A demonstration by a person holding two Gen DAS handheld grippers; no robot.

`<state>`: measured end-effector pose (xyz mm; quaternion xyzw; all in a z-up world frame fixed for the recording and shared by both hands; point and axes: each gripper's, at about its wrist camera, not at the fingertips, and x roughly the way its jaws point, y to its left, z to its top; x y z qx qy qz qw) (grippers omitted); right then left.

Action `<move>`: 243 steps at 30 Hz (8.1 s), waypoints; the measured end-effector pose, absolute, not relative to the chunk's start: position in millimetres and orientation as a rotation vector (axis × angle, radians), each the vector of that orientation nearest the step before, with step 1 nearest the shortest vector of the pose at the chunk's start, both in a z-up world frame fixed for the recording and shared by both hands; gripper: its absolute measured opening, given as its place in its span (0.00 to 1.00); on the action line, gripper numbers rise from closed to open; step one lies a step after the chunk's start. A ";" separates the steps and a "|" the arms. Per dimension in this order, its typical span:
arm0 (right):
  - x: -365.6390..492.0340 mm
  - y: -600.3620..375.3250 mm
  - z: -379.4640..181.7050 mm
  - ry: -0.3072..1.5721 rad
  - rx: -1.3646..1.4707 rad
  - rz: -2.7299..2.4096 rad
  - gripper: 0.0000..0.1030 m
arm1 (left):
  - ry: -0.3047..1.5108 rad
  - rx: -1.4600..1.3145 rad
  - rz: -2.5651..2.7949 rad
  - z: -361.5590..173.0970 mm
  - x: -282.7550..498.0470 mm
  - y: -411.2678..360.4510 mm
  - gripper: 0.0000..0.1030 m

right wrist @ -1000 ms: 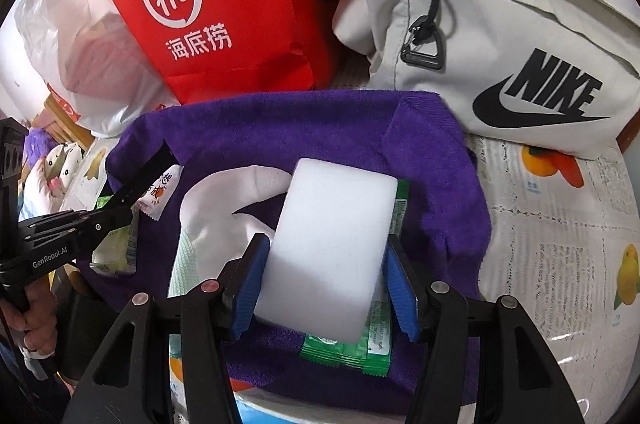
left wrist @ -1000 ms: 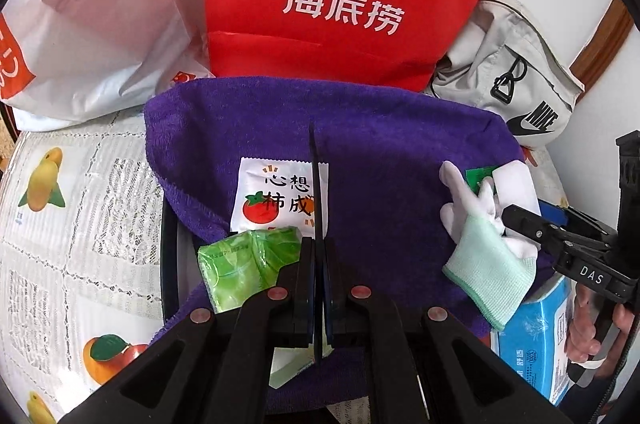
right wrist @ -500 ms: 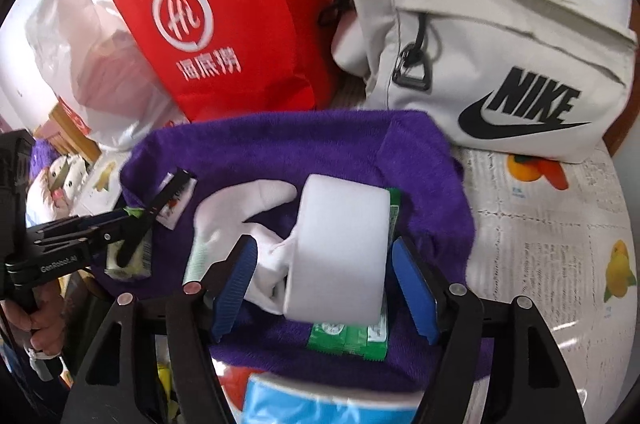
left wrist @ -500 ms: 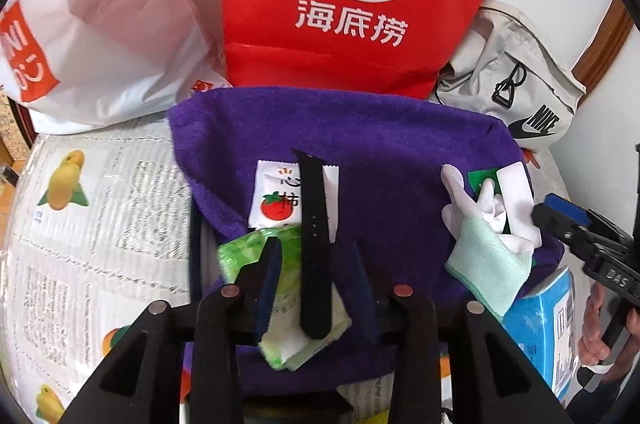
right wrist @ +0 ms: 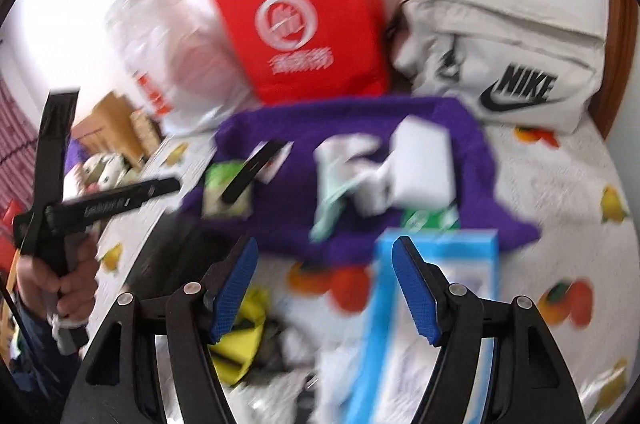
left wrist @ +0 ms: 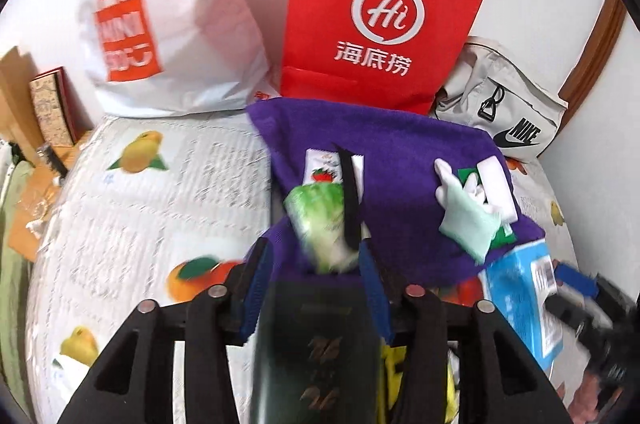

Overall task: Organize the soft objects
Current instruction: 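Grasp the yellow bag with black straps with the right gripper, then grasp the white mesh bag with the left gripper while the right lifts the yellow bag, then carry the mesh bag with the left gripper while the right carries the yellow bag toward the towel, then lower the yellow bag and mesh bag onto the purple towel and open both grippers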

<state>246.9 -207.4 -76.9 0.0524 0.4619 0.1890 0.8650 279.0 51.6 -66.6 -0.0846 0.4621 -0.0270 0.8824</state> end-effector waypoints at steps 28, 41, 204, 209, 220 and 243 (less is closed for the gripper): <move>199.0 -86.7 -171.3 1.103 -0.109 0.303 0.78 | 0.972 -0.273 -0.010 -99.8 180.8 131.6 0.53; 166.7 -106.9 -132.3 0.995 -0.054 0.345 0.63 | 0.988 -0.239 -0.060 -106.3 143.0 118.6 0.53; 371.1 -193.2 -102.5 0.964 0.019 0.398 0.64 | 0.957 -0.103 -0.148 -75.6 348.4 -2.7 0.08; 384.0 -193.7 -120.6 1.034 0.037 0.405 0.64 | 0.983 -0.075 -0.151 -87.3 365.1 -13.3 0.08; 391.6 -193.1 -129.8 1.050 0.082 0.430 0.72 | 1.032 -0.070 -0.168 -106.6 378.6 -18.0 0.08; 352.3 -220.5 -77.9 0.901 0.158 0.394 0.82 | 0.977 -0.087 -0.144 -76.0 346.0 6.0 0.48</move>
